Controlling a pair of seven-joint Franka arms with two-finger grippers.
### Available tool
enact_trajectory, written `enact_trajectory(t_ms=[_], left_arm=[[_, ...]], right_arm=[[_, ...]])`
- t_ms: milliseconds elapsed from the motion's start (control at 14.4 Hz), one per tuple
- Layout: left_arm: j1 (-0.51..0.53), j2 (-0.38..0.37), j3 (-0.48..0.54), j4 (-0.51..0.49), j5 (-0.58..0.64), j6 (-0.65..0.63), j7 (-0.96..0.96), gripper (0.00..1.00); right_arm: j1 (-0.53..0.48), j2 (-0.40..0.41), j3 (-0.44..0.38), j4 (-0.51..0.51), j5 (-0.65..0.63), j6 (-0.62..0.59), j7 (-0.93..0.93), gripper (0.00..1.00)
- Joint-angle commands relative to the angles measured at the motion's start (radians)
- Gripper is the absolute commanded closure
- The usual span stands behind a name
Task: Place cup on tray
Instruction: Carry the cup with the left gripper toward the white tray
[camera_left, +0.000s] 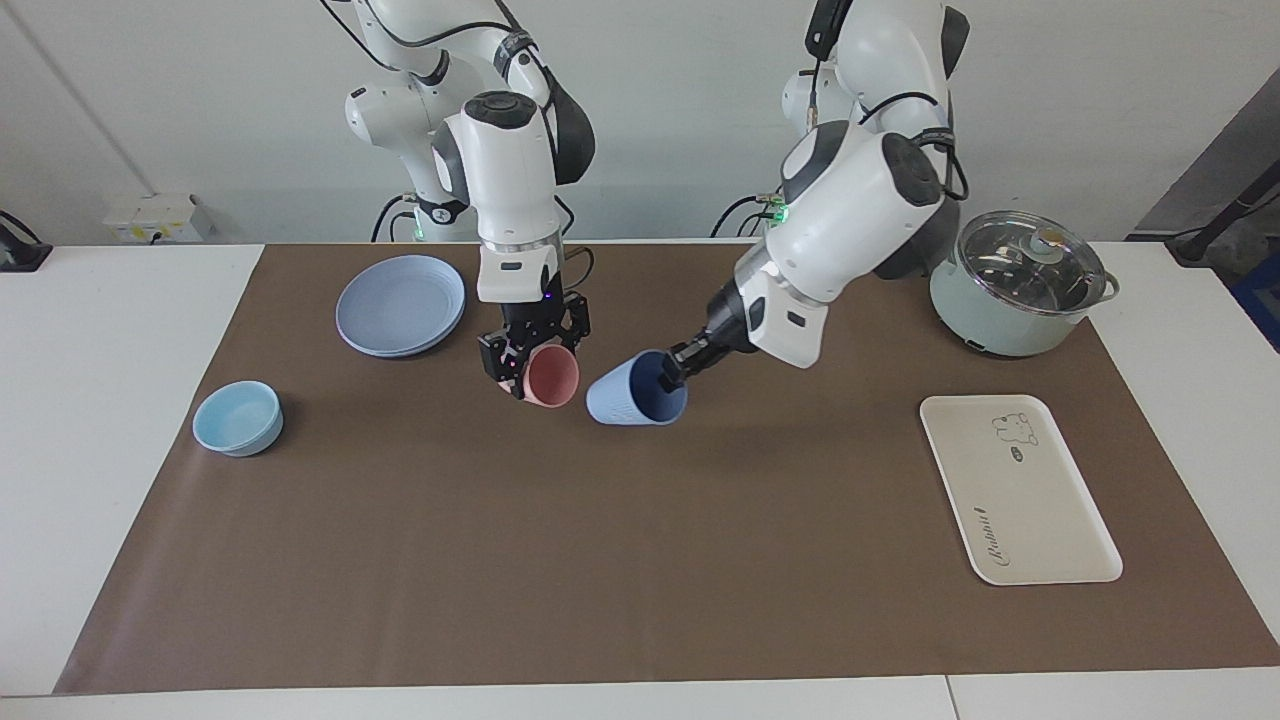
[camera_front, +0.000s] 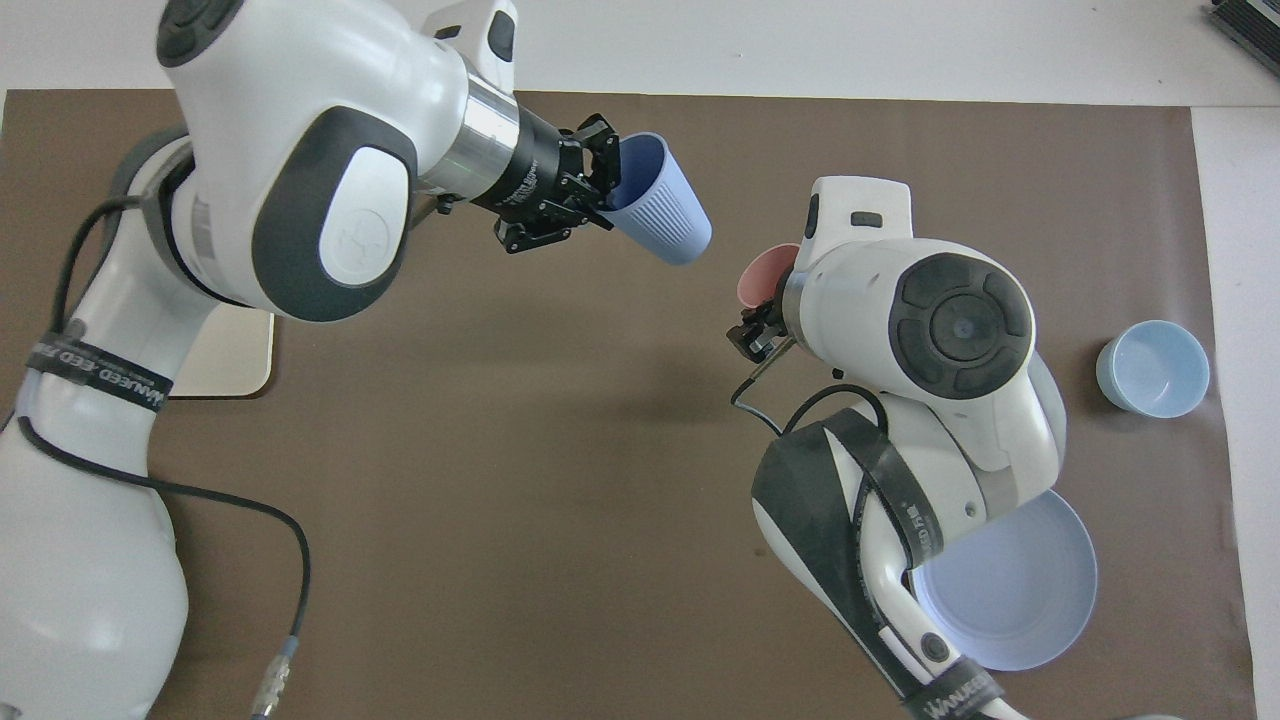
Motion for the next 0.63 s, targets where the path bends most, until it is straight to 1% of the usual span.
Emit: enact_trajectory(t_ms=[0,139,209,278,417,557], left_arm=[[0.074,-0.022,-0.002,0.011,0.117,-0.046,0.028,1.0],[0.142,-0.041,-0.005,0.007,0.208,-0.04,0.153,1.0],[0.186,-0.046,-0.007,0.0,0.233,-0.031,0.236,1.0],[0.223,-0.048,-0.005,-0.009,0.241,-0.029,0.312,1.0],[0.301,-0.055,-0.004,-0.026,0.27,-0.011,0.49,1.0],[0.379,-0.087,-0.001,-0.104,0.276,0.038,0.642,1.0]], right_arm=[[-0.018,-0.01,0.006,0.004,-0.017,-0.009,0.018,1.0],[-0.056,-0.012,-0.002,0.028,-0.006,-0.009,-0.012,1.0],[-0.088,-0.012,0.001,0.033,0.001,-0.009,-0.043,1.0],[-0.116,-0.015,0.001,0.033,0.045,-0.002,-0.077,1.0],[-0.191,-0.01,0.0,0.033,0.233,0.064,-0.233,1.0],[-0.275,-0.005,-0.002,0.03,0.421,0.089,-0.438,1.0]])
